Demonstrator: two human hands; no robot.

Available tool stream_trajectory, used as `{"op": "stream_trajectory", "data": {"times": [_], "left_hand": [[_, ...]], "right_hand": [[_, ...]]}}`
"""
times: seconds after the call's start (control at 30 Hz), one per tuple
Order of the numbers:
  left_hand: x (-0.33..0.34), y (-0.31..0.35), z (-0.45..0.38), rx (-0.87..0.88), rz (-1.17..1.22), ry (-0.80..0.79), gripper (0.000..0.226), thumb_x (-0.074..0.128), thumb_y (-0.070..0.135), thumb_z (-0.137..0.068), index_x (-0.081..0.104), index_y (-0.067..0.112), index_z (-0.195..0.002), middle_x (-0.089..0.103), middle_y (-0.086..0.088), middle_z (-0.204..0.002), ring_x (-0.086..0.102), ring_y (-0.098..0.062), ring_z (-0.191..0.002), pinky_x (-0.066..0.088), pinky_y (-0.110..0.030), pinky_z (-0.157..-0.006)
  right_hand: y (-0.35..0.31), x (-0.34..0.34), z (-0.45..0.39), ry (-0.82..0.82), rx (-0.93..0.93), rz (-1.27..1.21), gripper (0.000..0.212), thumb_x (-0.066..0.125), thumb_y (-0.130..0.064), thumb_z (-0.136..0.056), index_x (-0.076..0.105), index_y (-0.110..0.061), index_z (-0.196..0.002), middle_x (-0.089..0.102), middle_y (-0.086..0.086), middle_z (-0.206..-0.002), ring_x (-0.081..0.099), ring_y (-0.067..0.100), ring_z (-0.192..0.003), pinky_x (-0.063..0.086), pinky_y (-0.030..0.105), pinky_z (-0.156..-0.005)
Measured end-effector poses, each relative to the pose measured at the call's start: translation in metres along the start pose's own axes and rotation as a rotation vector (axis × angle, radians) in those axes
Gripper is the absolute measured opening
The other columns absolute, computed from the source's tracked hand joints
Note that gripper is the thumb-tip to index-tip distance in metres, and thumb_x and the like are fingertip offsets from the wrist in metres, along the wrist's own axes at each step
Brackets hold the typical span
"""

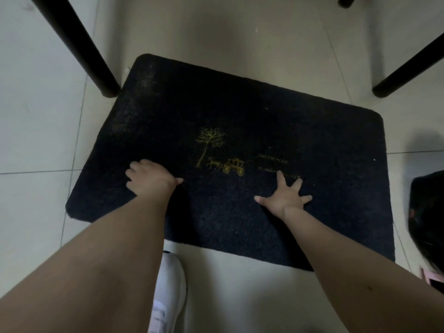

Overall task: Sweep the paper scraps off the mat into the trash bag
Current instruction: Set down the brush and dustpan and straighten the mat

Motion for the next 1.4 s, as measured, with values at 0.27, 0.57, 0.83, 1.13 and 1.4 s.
{"op": "stream_trajectory", "data": {"times": [0.27,0.57,0.83,1.13,1.4], "left_hand": [[-0.014,-0.033,-0.033,0.035,0.088,0.140,0.082,0.069,0.056,-0.075,0.040,0.005,-0.133,0.037,-0.017,-0.139,0.036,-0.035,-0.131,0.033,-0.048,-0.105],[-0.041,-0.061,-0.081,-0.116,0.109,-0.028,0.125,0.077,0.065,-0.057,0.017,0.004,-0.147,0.023,-0.018,-0.152,0.021,-0.034,-0.142,0.023,-0.050,-0.116],[-0.069,-0.053,-0.068,0.023,0.051,0.141,0.063,0.069,0.042,-0.080,0.050,0.006,-0.129,0.045,-0.017,-0.134,0.040,-0.035,-0.128,0.039,-0.044,-0.100],[-0.047,0.002,0.033,0.730,-0.288,0.303,0.023,0.040,0.004,-0.093,0.053,0.004,-0.112,0.049,-0.018,-0.119,0.055,-0.037,-0.103,0.037,-0.039,-0.061],[-0.034,-0.020,0.025,0.559,-0.270,0.257,0.029,0.038,0.001,-0.095,0.059,-0.005,-0.114,0.045,-0.027,-0.124,0.053,-0.040,-0.102,0.051,-0.045,-0.074]], "right_hand": [[-0.004,-0.001,-0.006,-0.011,-0.028,0.038,0.104,0.070,-0.057,-0.075,-0.005,-0.047,-0.147,-0.023,0.007,-0.157,-0.013,0.053,-0.139,0.008,0.058,-0.116],[-0.005,-0.004,-0.008,0.005,-0.042,0.040,0.103,0.073,-0.051,-0.075,0.000,-0.046,-0.148,-0.019,0.009,-0.158,-0.007,0.050,-0.141,0.001,0.054,-0.116],[-0.004,-0.003,-0.013,0.020,-0.066,0.050,0.103,0.073,-0.050,-0.075,0.002,-0.044,-0.149,-0.016,0.012,-0.158,-0.002,0.045,-0.144,-0.004,0.054,-0.116],[-0.006,-0.002,-0.007,0.007,-0.097,0.004,0.097,0.071,-0.048,-0.079,0.003,-0.046,-0.148,-0.017,0.005,-0.159,-0.010,0.044,-0.143,0.004,0.051,-0.116],[-0.011,-0.004,-0.010,-0.014,-0.145,-0.026,0.096,0.073,-0.042,-0.079,0.006,-0.050,-0.146,-0.020,-0.006,-0.158,-0.020,0.042,-0.141,0.013,0.066,-0.111]]}}
Point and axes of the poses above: each hand's wrist, its own z-axis away from the middle knuckle, its own x-axis out of the palm, y = z × x, the point moved 3 cm from there along -z, towards the middle knuckle
